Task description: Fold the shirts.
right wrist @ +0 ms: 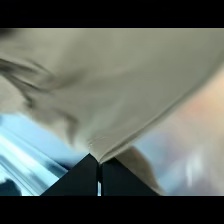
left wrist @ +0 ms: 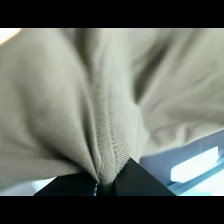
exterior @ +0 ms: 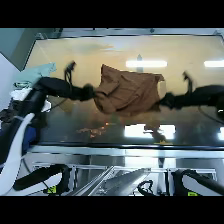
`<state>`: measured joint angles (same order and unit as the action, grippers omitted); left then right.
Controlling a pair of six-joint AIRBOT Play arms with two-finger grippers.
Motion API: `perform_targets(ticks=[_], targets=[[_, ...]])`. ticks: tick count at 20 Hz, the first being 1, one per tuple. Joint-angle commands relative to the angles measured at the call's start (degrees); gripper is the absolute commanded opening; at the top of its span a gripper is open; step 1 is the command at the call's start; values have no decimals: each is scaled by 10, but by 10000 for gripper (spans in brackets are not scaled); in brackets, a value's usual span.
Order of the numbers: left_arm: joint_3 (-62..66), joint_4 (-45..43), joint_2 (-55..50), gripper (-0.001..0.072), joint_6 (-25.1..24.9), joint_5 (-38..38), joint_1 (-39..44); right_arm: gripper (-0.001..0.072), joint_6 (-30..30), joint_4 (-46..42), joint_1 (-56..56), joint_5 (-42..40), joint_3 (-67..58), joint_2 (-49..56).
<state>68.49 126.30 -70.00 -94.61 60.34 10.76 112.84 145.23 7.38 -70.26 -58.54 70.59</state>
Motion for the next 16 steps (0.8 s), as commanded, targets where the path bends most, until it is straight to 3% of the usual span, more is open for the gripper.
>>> perform_targets(ticks=[1, 5, 8, 11, 13, 14, 16], targets=[[128, 42, 122, 20, -5, -24, 11, 10, 13, 69, 0, -17, -188, -126], [339, 39, 251, 20, -4, -118, 66, 11, 15, 19, 0, 28, -539, -189], [431, 23, 293, 20, -4, -139, 101, 11, 14, -31, 0, 58, -680, -202], [460, -72, 305, 20, 69, -122, 71, 11, 1, -82, 0, 66, -660, -227], [444, -170, 288, 20, 172, -44, 19, 11, -5, -75, 0, 49, -606, -223], [420, -182, 272, 21, 205, -4, -9, 10, -11, -62, -1, 41, -564, -216], [341, -136, 225, 20, 217, 43, -49, 11, -14, -24, -1, 16, -478, -188]])
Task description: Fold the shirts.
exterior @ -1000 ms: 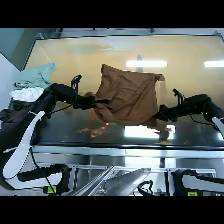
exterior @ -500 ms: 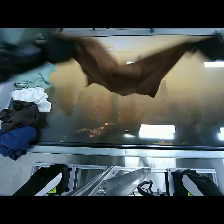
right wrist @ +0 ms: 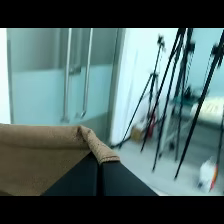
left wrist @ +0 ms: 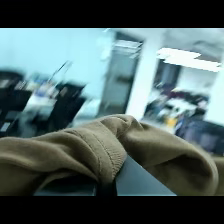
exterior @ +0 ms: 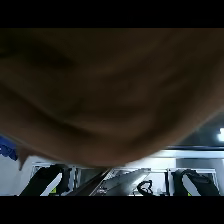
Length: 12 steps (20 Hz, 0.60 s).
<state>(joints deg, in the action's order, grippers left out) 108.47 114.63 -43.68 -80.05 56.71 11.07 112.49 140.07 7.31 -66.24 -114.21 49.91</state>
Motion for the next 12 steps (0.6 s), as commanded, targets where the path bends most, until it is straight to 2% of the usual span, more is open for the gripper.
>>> perform_targets(ticks=[1, 3, 5, 8, 12], targets=[[-108, 15, -63, 21, 63, 82, -56, 11, -10, 40, -6, -38, 125, 38], [-212, 56, -120, 21, 11, 47, -34, 10, 3, 35, -34, -38, 226, 80], [-312, 50, -186, 21, -1, -39, 10, 11, 18, 35, -64, -18, 338, 135], [-400, 50, -316, 21, -9, -160, 43, 11, 33, 35, -82, 80, 478, 257], [-366, 56, -507, 21, -41, -160, 33, 11, 39, 47, -77, 124, 480, 441]])
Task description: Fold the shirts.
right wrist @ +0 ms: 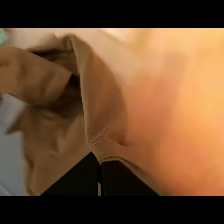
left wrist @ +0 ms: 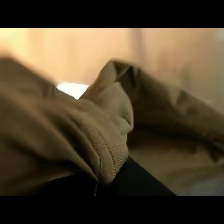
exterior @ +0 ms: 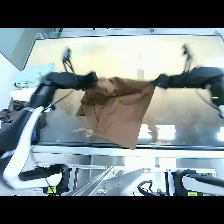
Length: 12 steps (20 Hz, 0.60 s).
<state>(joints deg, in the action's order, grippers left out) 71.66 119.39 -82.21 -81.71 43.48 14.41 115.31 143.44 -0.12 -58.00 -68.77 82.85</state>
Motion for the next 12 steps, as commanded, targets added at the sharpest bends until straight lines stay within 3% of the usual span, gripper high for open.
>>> perform_targets(ticks=[1, 3, 4, 5, 6, 8, 9, 12], targets=[[32, 10, -152, 21, -25, -17, -7, 11, 11, 17, -1, 44, 9, 136], [97, 27, -186, 22, -25, 8, -24, 12, 11, 19, 4, 45, -32, 158], [130, 36, -191, 75, -25, 32, -40, 52, 10, 19, 9, 44, -52, 157], [158, 38, -191, 460, -25, 61, -54, 238, 2, 19, 18, 35, -75, 153], [198, 39, -191, 698, -26, 107, -71, 326, 0, 19, 31, 16, -97, 147], [258, 37, -182, 699, -37, 205, -106, 341, -15, 17, 68, -42, -133, 125], [278, 36, -170, 698, -50, 253, -128, 414, -29, 17, 92, -73, -135, 108], [284, 10, -123, 698, -66, 375, -192, 413, -48, 2, 156, -161, -105, 57]])
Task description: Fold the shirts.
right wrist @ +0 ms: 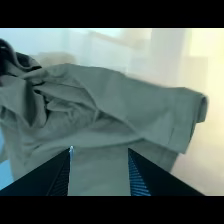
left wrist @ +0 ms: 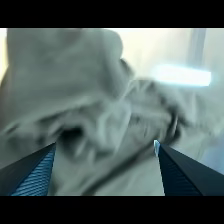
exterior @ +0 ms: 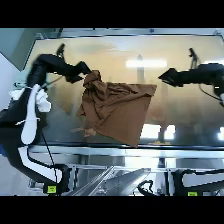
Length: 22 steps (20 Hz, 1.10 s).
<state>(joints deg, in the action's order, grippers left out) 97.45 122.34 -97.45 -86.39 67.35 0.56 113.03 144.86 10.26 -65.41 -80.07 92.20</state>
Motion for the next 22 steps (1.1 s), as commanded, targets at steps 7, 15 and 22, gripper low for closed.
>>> perform_targets(ticks=[7, 15, 22], targets=[[-351, -84, 181, 697, -35, 33, -163, 383, -25, -50, 70, -43, 387, -216], [-447, 87, 76, 692, -158, -59, -167, 383, -37, -47, -66, 57, 517, -226], [-358, 92, 32, 55, -158, -50, -100, 383, -50, -38, -136, 78, 517, -187]])
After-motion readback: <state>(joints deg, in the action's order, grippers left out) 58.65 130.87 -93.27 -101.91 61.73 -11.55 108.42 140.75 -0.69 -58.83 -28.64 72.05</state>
